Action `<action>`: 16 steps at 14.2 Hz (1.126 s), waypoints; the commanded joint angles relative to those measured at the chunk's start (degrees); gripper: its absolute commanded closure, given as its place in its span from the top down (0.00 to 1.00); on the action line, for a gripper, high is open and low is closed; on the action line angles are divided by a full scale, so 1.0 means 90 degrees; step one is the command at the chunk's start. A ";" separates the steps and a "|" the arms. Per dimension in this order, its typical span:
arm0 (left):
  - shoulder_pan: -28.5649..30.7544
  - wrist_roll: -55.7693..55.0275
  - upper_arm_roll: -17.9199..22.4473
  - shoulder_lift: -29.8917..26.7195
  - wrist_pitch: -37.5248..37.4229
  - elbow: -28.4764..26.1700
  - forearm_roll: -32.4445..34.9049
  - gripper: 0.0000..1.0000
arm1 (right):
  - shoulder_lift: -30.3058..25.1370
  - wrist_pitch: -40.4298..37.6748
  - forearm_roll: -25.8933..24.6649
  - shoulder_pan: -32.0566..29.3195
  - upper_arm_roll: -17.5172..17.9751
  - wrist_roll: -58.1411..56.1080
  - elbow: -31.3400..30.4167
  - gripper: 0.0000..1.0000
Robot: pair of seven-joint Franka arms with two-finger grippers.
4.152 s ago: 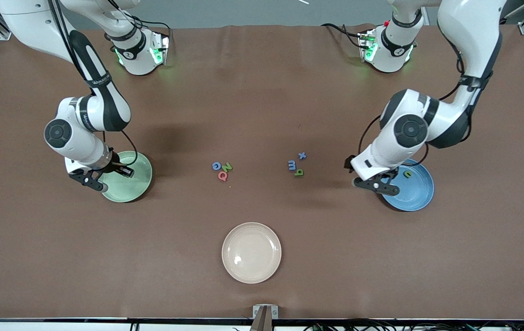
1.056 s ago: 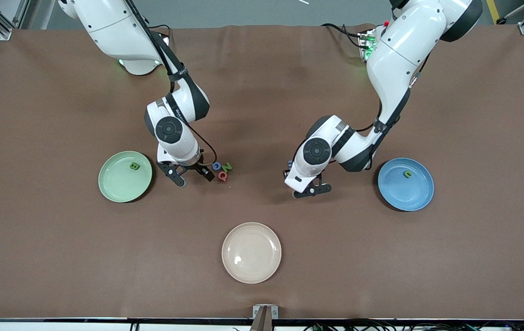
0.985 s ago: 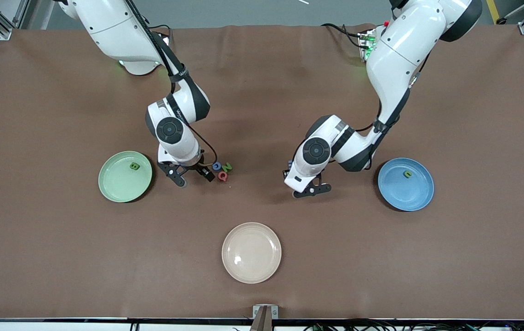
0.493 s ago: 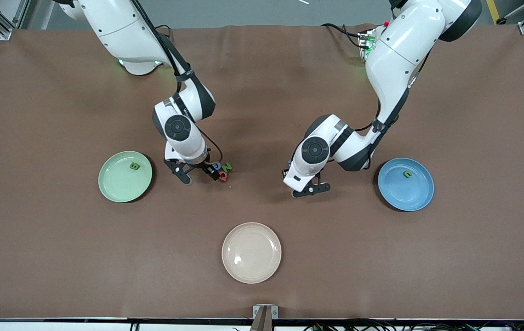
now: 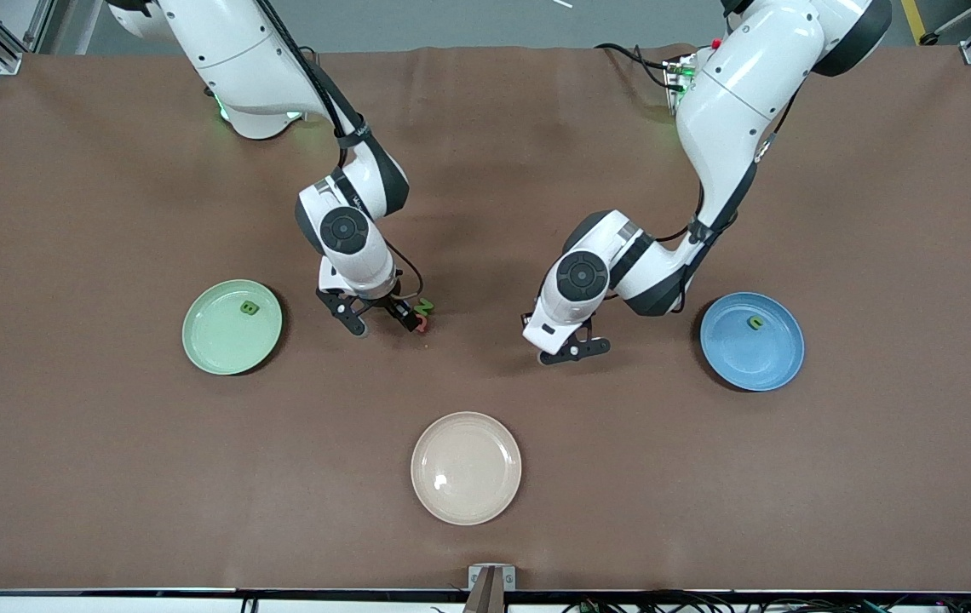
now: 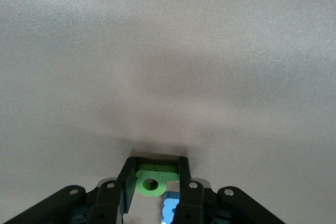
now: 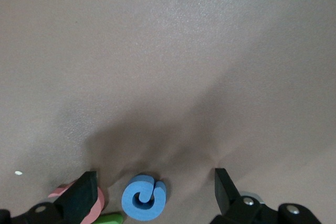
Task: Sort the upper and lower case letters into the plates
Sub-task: 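Lift the d with the left gripper while the right gripper grasps the blue C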
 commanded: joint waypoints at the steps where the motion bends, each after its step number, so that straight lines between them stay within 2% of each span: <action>1: -0.0046 -0.0078 0.0055 -0.0030 -0.0049 -0.0089 0.0114 0.26 | 0.0011 -0.0030 -0.0005 0.0001 -0.0069 0.0024 0.0010 0.98; 3: 0.0041 -0.0020 0.0065 -0.0195 -0.0194 -0.0080 0.0123 0.23 | -0.0028 -0.0195 -0.0015 -0.0077 -0.0088 -0.0006 0.0059 0.98; 6: 0.0480 0.1070 0.0045 -0.0975 -0.1491 -0.0079 0.0192 0.23 | -0.0029 -0.0450 -0.0015 -0.0165 -0.0088 -0.0104 0.0137 0.98; 8: 0.0734 0.1618 0.0045 -0.1347 -0.1719 -0.0361 0.0201 0.23 | -0.0029 -0.0450 -0.0015 -0.0175 -0.0098 -0.0114 0.0137 0.98; 12: 0.1349 0.2380 -0.0013 -0.1913 -0.1389 -0.1180 0.0211 0.23 | 0.0020 -0.0372 -0.0005 -0.0087 -0.0088 -0.0036 0.0118 0.94; 16: 0.2315 0.3804 -0.0033 -0.2685 -0.0140 -0.2644 0.0211 0.23 | 0.0030 -0.0333 0.0024 -0.0048 -0.0069 0.0111 0.0127 0.75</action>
